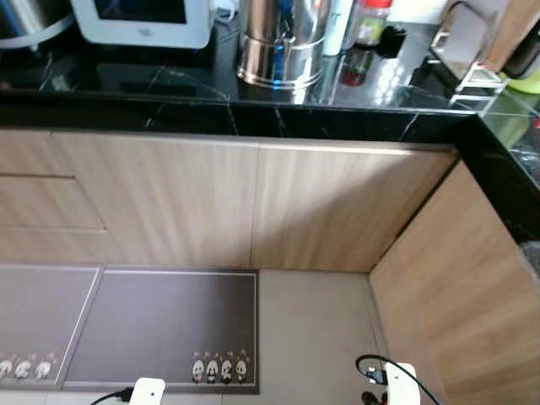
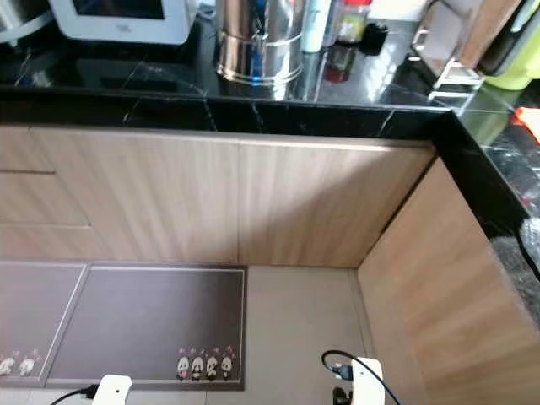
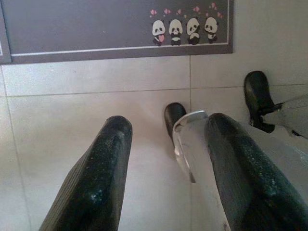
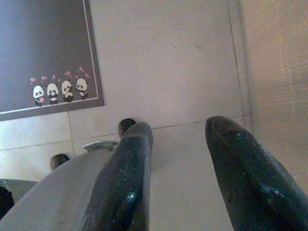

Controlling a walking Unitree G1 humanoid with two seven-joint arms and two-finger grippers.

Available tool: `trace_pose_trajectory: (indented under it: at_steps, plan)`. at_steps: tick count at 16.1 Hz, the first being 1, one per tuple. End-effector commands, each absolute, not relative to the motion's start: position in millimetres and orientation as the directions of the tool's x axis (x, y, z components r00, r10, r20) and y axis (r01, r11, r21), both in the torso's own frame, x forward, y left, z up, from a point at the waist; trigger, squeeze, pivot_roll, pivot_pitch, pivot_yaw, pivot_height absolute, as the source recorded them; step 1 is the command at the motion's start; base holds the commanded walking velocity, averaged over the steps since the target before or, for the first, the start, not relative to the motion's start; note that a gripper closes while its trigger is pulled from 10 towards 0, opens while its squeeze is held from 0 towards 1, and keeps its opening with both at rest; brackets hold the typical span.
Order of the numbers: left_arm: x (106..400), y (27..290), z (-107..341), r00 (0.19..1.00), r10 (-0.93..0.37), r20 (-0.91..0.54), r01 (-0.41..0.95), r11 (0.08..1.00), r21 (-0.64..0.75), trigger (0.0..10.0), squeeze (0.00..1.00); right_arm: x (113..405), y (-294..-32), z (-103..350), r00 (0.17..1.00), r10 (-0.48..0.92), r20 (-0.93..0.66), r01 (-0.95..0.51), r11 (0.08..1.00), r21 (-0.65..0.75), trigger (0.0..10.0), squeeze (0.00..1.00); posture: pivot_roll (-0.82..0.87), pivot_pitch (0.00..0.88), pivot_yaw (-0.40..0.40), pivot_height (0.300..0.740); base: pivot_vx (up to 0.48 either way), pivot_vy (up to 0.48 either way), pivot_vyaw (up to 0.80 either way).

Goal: Kitchen organization

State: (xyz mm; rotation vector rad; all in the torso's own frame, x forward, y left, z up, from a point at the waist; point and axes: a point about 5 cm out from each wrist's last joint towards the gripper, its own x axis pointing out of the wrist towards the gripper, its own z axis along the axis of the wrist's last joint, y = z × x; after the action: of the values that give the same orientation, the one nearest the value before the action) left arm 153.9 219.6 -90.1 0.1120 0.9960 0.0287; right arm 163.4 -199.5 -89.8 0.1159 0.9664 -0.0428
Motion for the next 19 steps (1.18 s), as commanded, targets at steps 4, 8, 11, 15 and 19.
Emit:
trace_pose_trajectory:
  at_steps: [4, 8, 11, 15, 19]
  plan:
    - [147.9, 214.0, -93.7, 0.524, 0.066, -0.849, 0.059, 0.992, 0.113, 10.0, 0.0, 157.6, -202.8, -91.8, 0.549, 0.009, -0.836, 0.088, 0.994, 0.068, 10.0, 0.0, 0.08, 0.079, -0.059, 0.74, 0.0, -0.085, -0.75]
    - [147.7, 213.4, -93.9, 0.524, 0.065, -0.849, 0.061, 0.992, 0.113, 10.0, 0.0, 159.7, -201.8, -91.2, 0.552, 0.011, -0.834, 0.08, 0.995, 0.066, 10.0, 0.0, 0.08, 0.058, -0.059, 0.74, 0.0, -0.085, -0.75]
    - [147.6, 213.4, -93.9, 0.525, 0.062, -0.849, 0.067, 0.991, 0.113, 10.0, 0.0, 160.5, -201.7, -90.9, 0.553, 0.01, -0.833, 0.079, 0.995, 0.064, 10.0, 0.0, 0.08, 0.045, -0.057, 0.74, 0.0, 0.0, -0.75]
    - [147.3, 212.7, -94.0, 0.528, 0.057, -0.847, 0.071, 0.991, 0.111, 10.0, 0.0, 160.2, -201.0, -91.1, 0.553, 0.01, -0.833, 0.075, 0.995, 0.062, 10.0, 0.0, 0.08, 0.031, -0.056, 0.74, 0.0, 0.0, -0.75]
    - [146.1, 212.0, -94.4, 0.529, 0.052, -0.847, 0.076, 0.991, 0.108, 10.0, 0.0, 160.7, -200.1, -91.0, 0.553, 0.014, -0.833, 0.071, 0.996, 0.063, 10.0, 0.0, 0.08, 0.026, -0.059, 0.74, 0.0, 0.0, -0.75]
